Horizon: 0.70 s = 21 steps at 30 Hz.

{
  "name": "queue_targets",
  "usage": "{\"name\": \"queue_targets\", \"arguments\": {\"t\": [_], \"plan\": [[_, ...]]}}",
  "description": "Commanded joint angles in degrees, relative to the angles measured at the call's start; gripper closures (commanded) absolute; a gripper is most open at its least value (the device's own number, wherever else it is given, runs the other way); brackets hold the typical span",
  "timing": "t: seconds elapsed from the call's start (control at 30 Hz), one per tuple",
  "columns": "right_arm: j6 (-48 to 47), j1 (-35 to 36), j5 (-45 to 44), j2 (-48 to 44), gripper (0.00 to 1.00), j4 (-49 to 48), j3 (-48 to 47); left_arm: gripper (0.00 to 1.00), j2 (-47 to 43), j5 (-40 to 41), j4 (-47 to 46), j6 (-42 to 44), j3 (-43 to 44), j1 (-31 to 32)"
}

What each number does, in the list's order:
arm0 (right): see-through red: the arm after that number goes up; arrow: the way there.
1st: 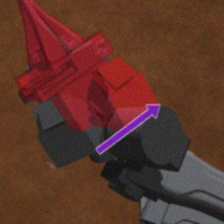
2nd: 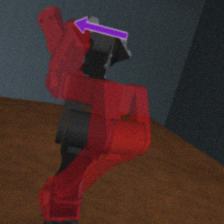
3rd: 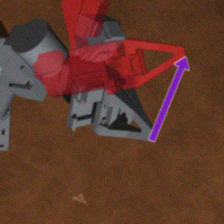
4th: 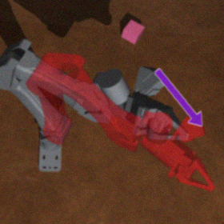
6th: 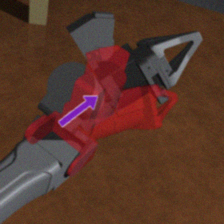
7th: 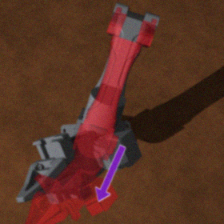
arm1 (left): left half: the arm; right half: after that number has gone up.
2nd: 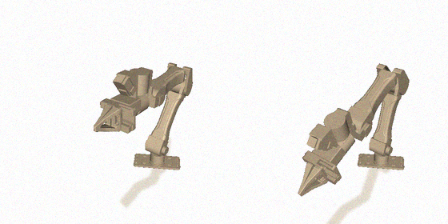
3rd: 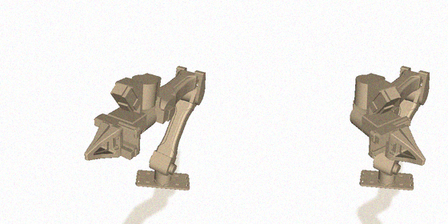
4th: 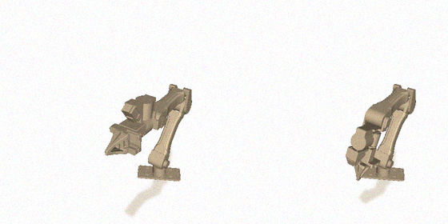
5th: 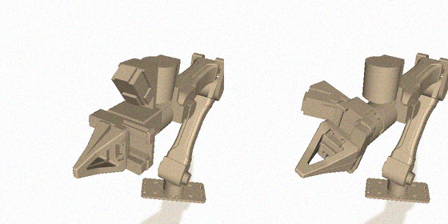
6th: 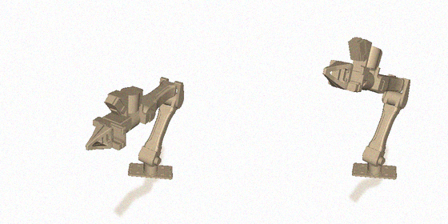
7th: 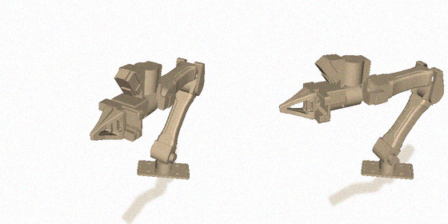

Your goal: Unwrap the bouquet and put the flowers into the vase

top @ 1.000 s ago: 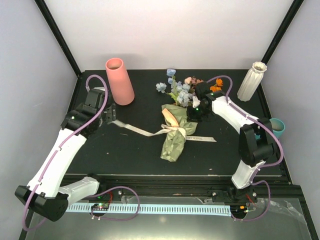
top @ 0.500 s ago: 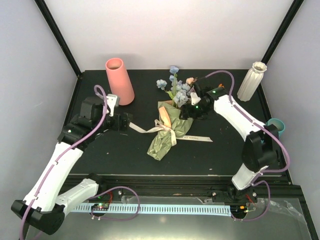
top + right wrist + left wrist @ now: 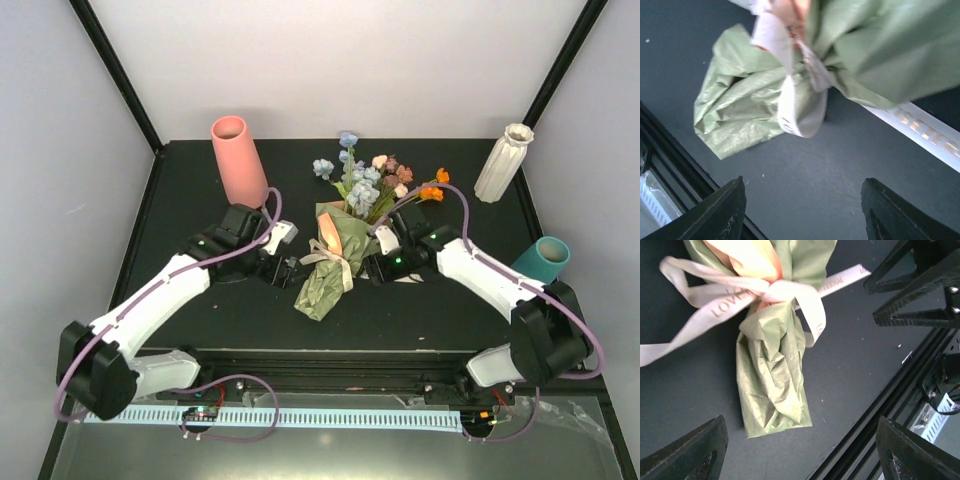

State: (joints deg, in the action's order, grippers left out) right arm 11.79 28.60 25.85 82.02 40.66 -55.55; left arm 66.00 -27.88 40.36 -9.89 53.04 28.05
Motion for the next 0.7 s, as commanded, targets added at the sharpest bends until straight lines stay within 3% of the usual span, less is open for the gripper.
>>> {"name": "queue_targets", "arguments": {"t": [0.0, 0.4, 0.57, 0.67], "plan": [[-1.84, 2.63, 3.51, -1.0, 0.36, -14.5, 3.59, 0.19, 5.09, -3.58, -5.32, -1.33, -1.22, 2.52], [-2.95, 7.18, 3.92, 9.69, 0.43, -18.27, 0.81, 0.13, 17.37, 1.64, -7.77, -1.95, -3.33, 7.57], [-1.66, 7.24, 4.78, 11.9, 0.57, -18.95, 0.73, 0.14, 18.98, 4.29, -9.82, -2.79, -4.99, 8.15], [-1.91, 7.26, 4.7, 12.77, 0.75, -17.95, -0.1, 0.15, 19.88, 4.78, -11.12, -3.2, -5.88, 8.16]]}}
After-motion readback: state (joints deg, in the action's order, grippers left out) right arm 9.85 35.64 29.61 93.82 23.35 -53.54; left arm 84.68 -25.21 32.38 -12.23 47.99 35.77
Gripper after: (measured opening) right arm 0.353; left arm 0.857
